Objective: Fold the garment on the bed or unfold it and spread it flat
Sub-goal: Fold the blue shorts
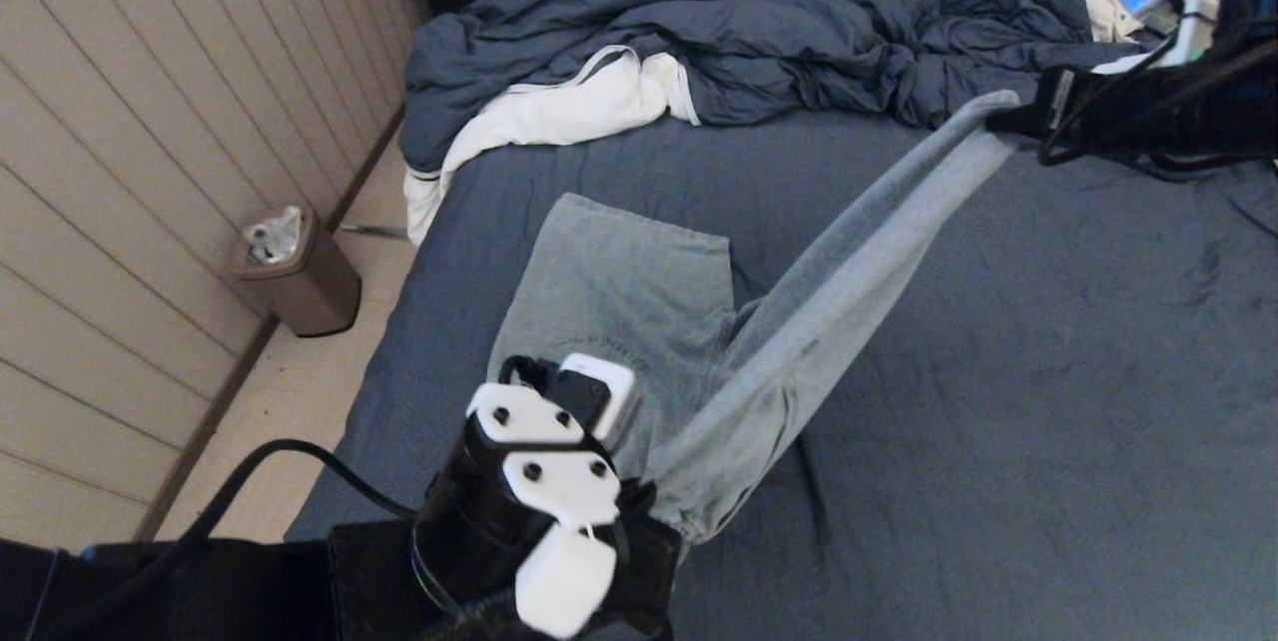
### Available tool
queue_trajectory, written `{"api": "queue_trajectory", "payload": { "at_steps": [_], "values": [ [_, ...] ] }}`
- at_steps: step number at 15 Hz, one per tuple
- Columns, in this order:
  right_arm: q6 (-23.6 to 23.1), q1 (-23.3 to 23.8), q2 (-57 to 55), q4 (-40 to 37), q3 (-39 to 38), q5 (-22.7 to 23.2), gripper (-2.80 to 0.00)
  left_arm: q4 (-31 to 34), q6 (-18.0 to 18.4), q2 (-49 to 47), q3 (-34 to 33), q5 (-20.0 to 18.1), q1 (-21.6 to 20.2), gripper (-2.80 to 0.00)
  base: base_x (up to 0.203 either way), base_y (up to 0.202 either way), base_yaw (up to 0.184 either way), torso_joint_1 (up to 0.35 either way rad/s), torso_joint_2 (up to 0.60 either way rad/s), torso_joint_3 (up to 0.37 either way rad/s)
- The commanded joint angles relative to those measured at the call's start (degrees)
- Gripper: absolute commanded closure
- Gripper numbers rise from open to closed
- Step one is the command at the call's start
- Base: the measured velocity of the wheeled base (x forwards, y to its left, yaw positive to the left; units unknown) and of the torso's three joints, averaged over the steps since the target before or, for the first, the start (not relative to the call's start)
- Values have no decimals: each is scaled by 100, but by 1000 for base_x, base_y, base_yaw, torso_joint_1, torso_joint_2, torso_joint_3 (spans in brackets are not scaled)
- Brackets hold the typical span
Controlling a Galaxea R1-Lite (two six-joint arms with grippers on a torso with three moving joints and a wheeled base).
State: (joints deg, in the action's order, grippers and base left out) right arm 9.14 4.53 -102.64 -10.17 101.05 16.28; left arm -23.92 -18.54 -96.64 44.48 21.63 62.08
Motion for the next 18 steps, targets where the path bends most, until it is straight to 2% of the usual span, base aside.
{"api": "queue_trajectory", "payload": {
  "at_steps": [1,3,5,9,13,15,18],
  "values": [
    [28,-612,-1223,-167,1010,-301,0,-15,-21,38,-30,-389,-761,0,0,0,0,0,0,0],
    [27,-1265,-1655,31,1157,-574,0,-18,-26,20,-75,-763,-1226,0,0,0,0,0,0,0],
    [35,-1536,-1959,423,1194,-787,0,-30,-27,38,-101,-999,-1578,0,0,0,0,0,0,0],
    [27,-2091,-2494,1723,1207,-1948,0,-609,29,65,-426,-1074,-1983,0,0,0,0,0,0,0],
    [44,-2505,-2430,1878,1207,-2160,0,-1254,222,127,-1116,-1071,-2110,0,0,0,0,0,0,0],
    [27,-2584,-2415,1904,1207,-2164,0,-1522,278,139,-1367,-1073,-2269,0,0,0,0,0,0,0],
    [27,-2615,-2498,1913,1207,-2155,0,-1871,272,105,-1812,-1081,-2289,0,0,0,0,0,0,0]
  ]
}}
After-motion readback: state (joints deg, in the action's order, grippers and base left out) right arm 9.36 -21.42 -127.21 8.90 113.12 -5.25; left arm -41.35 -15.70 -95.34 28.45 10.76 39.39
